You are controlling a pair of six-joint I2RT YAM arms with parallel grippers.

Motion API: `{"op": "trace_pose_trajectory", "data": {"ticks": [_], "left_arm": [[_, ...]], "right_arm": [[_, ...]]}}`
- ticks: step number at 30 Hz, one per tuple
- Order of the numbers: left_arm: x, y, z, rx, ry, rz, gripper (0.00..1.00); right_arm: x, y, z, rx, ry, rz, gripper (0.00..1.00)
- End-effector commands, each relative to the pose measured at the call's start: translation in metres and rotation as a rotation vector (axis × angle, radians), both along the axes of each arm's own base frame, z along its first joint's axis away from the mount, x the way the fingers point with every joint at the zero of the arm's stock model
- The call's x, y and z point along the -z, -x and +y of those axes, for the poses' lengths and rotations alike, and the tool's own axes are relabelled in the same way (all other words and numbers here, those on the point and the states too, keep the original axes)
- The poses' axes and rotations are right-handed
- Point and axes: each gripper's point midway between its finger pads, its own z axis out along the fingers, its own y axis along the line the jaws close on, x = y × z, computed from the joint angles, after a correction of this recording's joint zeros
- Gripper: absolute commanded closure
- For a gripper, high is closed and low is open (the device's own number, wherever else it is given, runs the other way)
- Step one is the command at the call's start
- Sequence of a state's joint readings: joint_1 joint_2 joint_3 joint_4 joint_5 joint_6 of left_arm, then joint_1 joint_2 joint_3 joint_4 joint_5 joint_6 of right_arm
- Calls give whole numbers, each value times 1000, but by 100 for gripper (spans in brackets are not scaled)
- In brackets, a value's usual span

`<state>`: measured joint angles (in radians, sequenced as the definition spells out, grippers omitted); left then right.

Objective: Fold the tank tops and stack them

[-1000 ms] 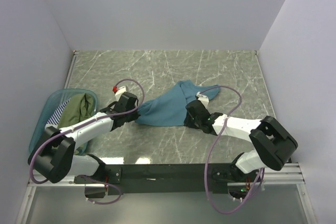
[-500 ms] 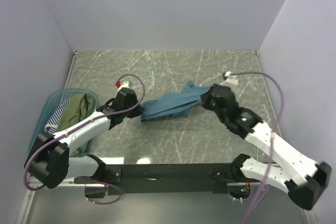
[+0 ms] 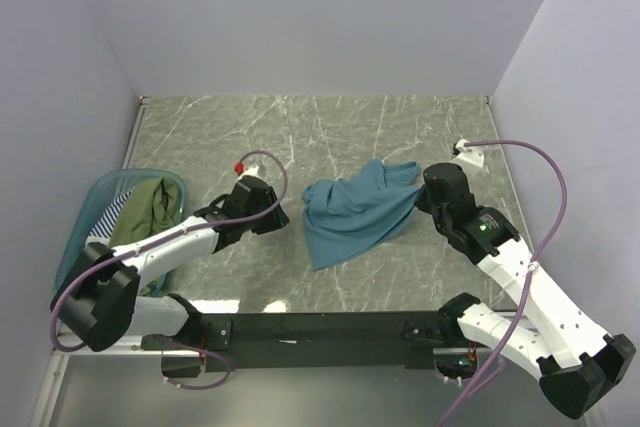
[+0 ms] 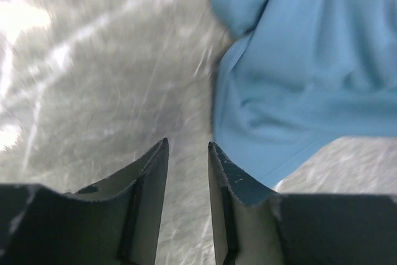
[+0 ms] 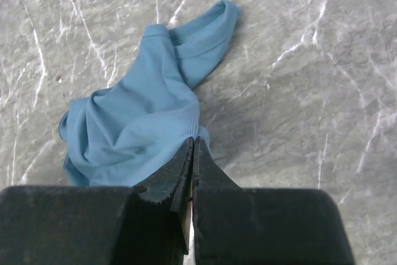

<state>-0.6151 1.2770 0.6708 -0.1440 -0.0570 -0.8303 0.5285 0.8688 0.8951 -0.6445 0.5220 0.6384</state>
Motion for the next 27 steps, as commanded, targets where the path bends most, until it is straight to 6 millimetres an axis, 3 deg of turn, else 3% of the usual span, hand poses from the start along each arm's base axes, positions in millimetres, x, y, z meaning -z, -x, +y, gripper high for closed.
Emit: {"op": "trace_pose_trajectory", "data": {"ticks": [1,5,6,9,15,18,20,24,27], "left_arm": [[13,13,-18,44,48,30,63],[29,37,-41,94,92,60,62],[38,53,-49,111,100,94,60],[46,73,-59,104,111,116,53],[60,85,-68,-8,27,148,47],[71,88,-61,-138,-56,186,49],[86,96,-46,-228,-151,219,47],[93,99,-50,-282,-228,238,46],[103,104,-42,-326,-301,268,53]], "right_arm": [[-9,-2,-6,5,11,-29,100],[-5,-2,-7,4,15,-20,100],[-3,-3,-6,1,13,-19,100],[1,-2,-5,-8,8,-15,100],[8,-2,-4,-11,2,-8,100],[8,-1,-5,-8,6,-9,100],[6,0,-6,-7,2,-16,100],[6,1,-7,-9,1,-19,100],[6,3,-9,-8,1,-22,100]]}}
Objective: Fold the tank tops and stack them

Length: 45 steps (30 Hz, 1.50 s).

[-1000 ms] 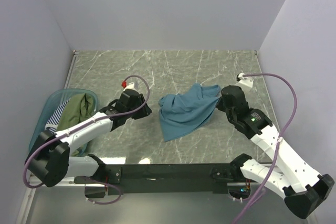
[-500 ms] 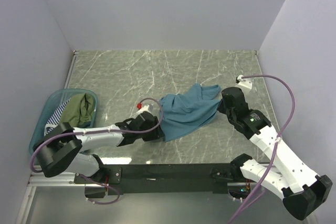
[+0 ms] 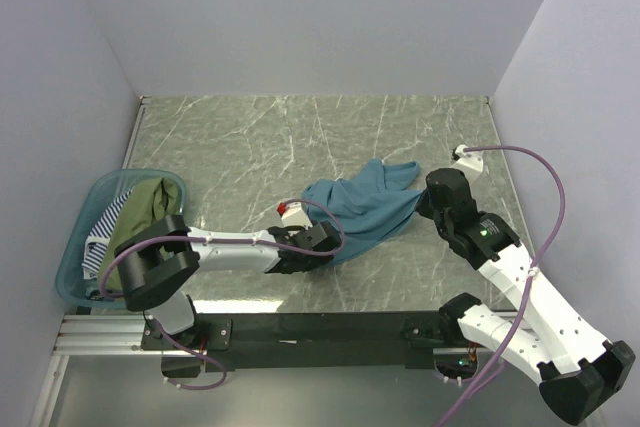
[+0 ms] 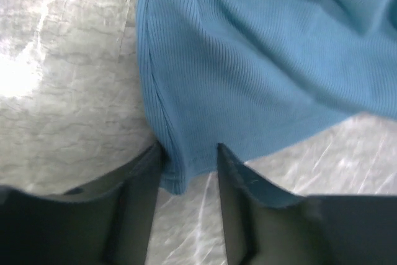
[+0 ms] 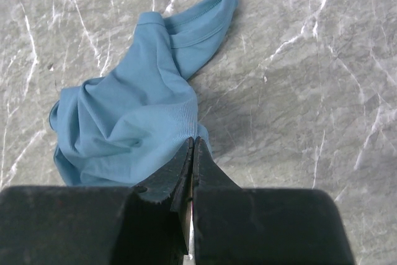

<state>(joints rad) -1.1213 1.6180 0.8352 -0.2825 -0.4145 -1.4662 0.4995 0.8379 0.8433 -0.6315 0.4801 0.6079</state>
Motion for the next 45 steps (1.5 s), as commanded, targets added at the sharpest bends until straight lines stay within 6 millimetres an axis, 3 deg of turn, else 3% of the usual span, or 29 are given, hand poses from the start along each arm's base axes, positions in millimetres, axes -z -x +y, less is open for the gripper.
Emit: {"op": "trace_pose_trajectory", "data": {"ticks": [1,4,5,6,7,8,10,11,13,14,16,17,19,20,21,23,24,26,27,30,33,36,37,39,40,42,43,44,45], "left_arm": [[45,25,59,-112,-263,116,57],[50,27,59,-104,-253,122,78],[46,26,58,-92,-248,114,94],[41,25,60,-93,-255,107,99],[33,19,61,-100,-258,72,99],[11,12,54,-83,-226,29,99],[-21,0,62,-60,-253,-61,99],[-62,-12,57,-70,-179,-133,99],[-109,-21,66,-75,-149,-225,100],[-163,-32,72,-94,-79,-333,100],[-213,-38,85,-75,-51,-431,99],[-262,-39,95,-103,36,-509,99],[-304,-35,106,-78,70,-583,99],[-341,-32,116,-95,136,-635,99],[-356,-28,118,-81,164,-654,99],[-394,-21,129,-68,216,-710,99],[-404,-19,131,-59,231,-727,99],[-429,-17,141,-67,254,-773,99],[-436,-17,146,-83,253,-791,100],[-456,-23,156,-136,244,-850,99],[-462,-43,155,-163,205,-896,99],[-457,-89,151,-130,218,-886,100],[-444,-114,153,-104,214,-857,99],[-442,-139,152,-90,219,-865,99],[-443,-167,157,-111,211,-873,99],[-449,-187,142,-26,268,-878,100],[-458,-213,142,-28,278,-895,99],[-463,-221,135,15,302,-900,100],[-470,-230,133,25,310,-911,99]], "right_arm": [[-8,-2,-4,11,-10,-47,100],[-8,-2,-5,6,-15,-52,100],[-9,-2,-4,2,-16,-53,100],[-9,-3,-4,1,-16,-53,100],[-11,-2,-5,3,-17,-56,100],[-14,-3,-5,2,-19,-62,100],[-27,-4,-6,1,-27,-87,100],[-34,-4,-5,-4,-33,-98,100],[-59,-5,-2,-22,-57,-140,100],[-70,-4,-2,-29,-67,-160,100],[-104,0,3,-67,-102,-217,100],[-115,3,3,-84,-107,-229,100],[-157,13,5,-117,-149,-310,100],[-169,19,6,-144,-165,-327,100],[-193,27,5,-159,-189,-381,100],[-219,41,5,-194,-221,-440,100],[-242,50,3,-207,-245,-497,100],[-262,58,4,-234,-265,-539,100],[-282,66,4,-255,-283,-583,100],[-305,59,7,-263,-278,-618,100],[-311,31,20,-274,-246,-610,100],[-309,-4,46,-330,-235,-589,100],[-302,-22,56,-345,-226,-560,100],[-301,-51,69,-359,-209,-557,100],[-300,-63,69,-353,-202,-556,100],[-305,-94,75,-360,-191,-576,100],[-307,-104,77,-368,-192,-586,100],[-329,-112,71,-367,-193,-651,100],[-325,-131,77,-387,-193,-637,100]]}}
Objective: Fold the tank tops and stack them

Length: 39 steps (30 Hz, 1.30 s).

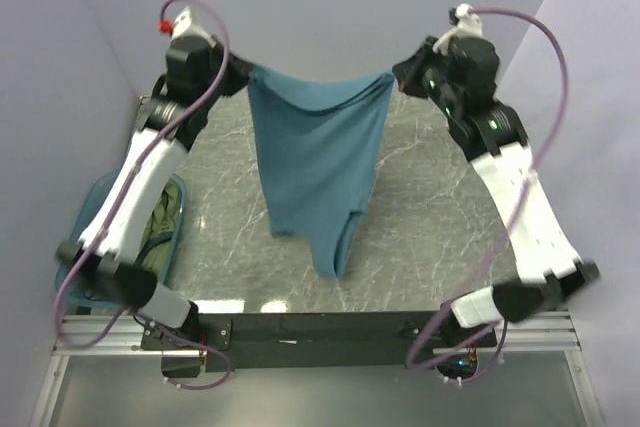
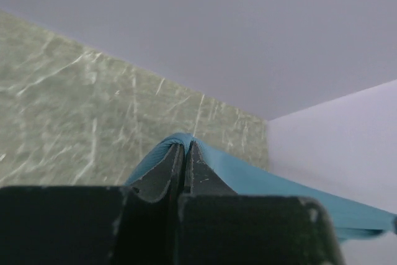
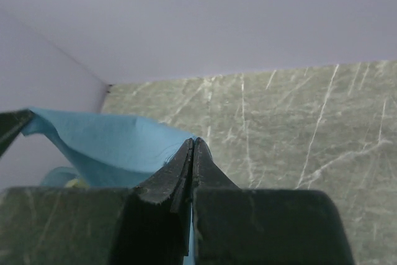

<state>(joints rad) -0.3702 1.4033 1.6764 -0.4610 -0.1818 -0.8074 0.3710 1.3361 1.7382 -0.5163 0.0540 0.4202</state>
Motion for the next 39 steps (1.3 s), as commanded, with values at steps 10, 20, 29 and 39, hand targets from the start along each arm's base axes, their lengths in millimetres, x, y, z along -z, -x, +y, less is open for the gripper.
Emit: {"op": "trace_pose_trajectory", "data": {"ticks": [10,20,29,39], "left_arm": [[-135,-20,5,171,52,-323,99],[147,50,-18,270,152,166,100],[341,201,-31,253,271,525,56],[292,163,2,46,10,452,50]], "right_arm": [[-134,-32,0,-73,-40,-318,100],[180,26,-27,22,35,304,100],[358,132,-56,109,-13,594,35],[334,143,-28,48,-43,543,34]]}}
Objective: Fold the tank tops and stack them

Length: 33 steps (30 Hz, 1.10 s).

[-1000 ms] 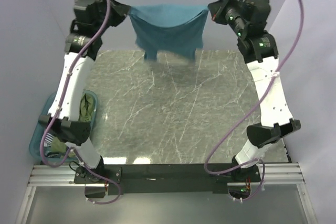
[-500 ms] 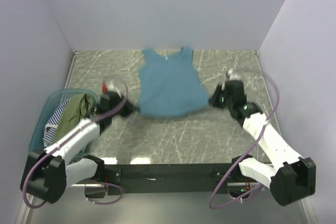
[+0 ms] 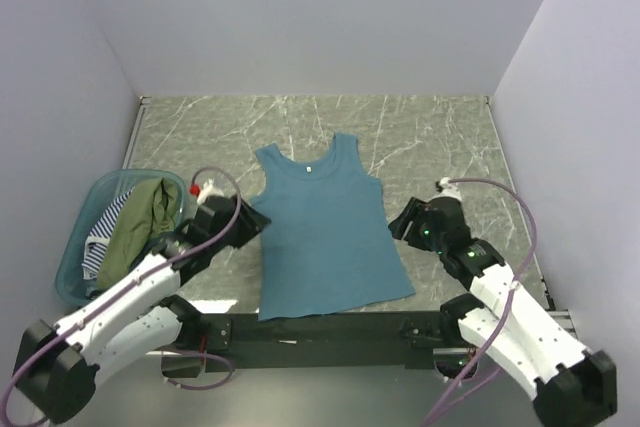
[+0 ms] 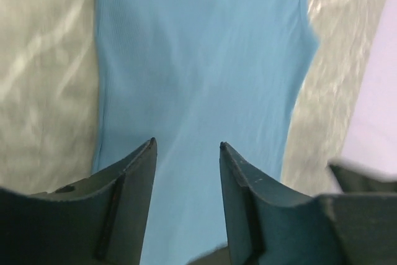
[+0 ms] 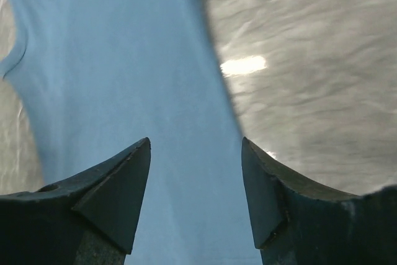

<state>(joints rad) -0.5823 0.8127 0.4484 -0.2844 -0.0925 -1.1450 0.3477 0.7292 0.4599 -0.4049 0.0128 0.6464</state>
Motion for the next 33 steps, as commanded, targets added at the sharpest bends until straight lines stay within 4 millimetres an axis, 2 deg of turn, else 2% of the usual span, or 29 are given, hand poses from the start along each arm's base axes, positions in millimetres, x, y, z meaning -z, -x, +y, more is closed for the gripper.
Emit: {"op": "trace_pose_trajectory", "data": {"ticks": [1,3,4,5,6,7,9,10,11,12,13,14,15,16,17,18,19,20,21,22,23,25,26,27,28,29,31,32,33], "left_arm": [[-23,-37,24,-114,-175,-59,50],[-29,-55,28,-133,-213,-58,57],[-14,-65,35,-159,-253,-5,57],[-11,-72,36,-159,-259,10,58],[-16,-83,37,-168,-275,-2,60],[0,-89,43,-186,-319,49,60],[5,-99,51,-210,-369,68,62],[18,-100,57,-233,-405,108,62],[21,-104,60,-247,-411,107,62],[29,-106,65,-252,-425,132,63],[33,-107,66,-254,-426,145,64],[36,-109,66,-250,-421,152,64],[36,-115,59,-212,-399,136,65],[42,-117,57,-199,-404,148,65],[44,-119,55,-188,-406,152,66],[47,-123,53,-166,-413,149,66],[50,-123,51,-152,-418,156,66],[52,-124,51,-148,-421,163,67],[56,-125,50,-138,-424,169,67],[59,-125,49,-133,-419,177,67],[62,-124,49,-133,-414,184,68],[69,-123,50,-134,-418,205,70],[70,-124,51,-139,-418,210,70],[70,-124,51,-145,-415,214,70],[68,-126,51,-149,-406,204,70],[65,-127,50,-147,-396,193,70],[61,-131,49,-146,-383,175,71],[62,-131,50,-146,-381,185,73],[63,-136,50,-148,-383,195,74]], "right_arm": [[-21,0,36,-51,-37,-50,36],[-25,6,59,-92,-53,-51,37],[-26,10,70,-101,-76,-42,41],[-29,16,86,-141,-80,-52,43],[-23,19,94,-153,-69,-31,44],[-23,23,103,-163,-77,-22,46],[-22,34,132,-233,-74,-14,47],[-22,38,143,-242,-81,-8,48],[-23,38,159,-259,-73,-3,48],[-25,53,178,-318,-64,-10,49],[-24,58,190,-333,-56,-3,50],[-39,62,210,-361,-72,-17,51],[-22,67,222,-381,-17,11,51],[-21,81,237,-428,-3,13,54],[-19,85,257,-452,18,20,56],[-19,90,268,-474,27,23,57],[-30,102,288,-515,18,7,58],[-14,108,297,-537,62,28,58],[-13,116,307,-564,69,31,58],[-21,126,323,-603,66,25,58],[-5,133,329,-621,109,42,59],[-5,139,340,-641,145,44,59],[4,136,338,-625,185,46,59],[2,129,333,-597,206,36,59],[4,121,324,-571,230,30,58],[-9,103,316,-532,208,10,58],[-11,80,296,-491,225,-2,58],[-21,68,286,-461,223,-13,57],[-24,41,268,-387,244,-23,57]]}}
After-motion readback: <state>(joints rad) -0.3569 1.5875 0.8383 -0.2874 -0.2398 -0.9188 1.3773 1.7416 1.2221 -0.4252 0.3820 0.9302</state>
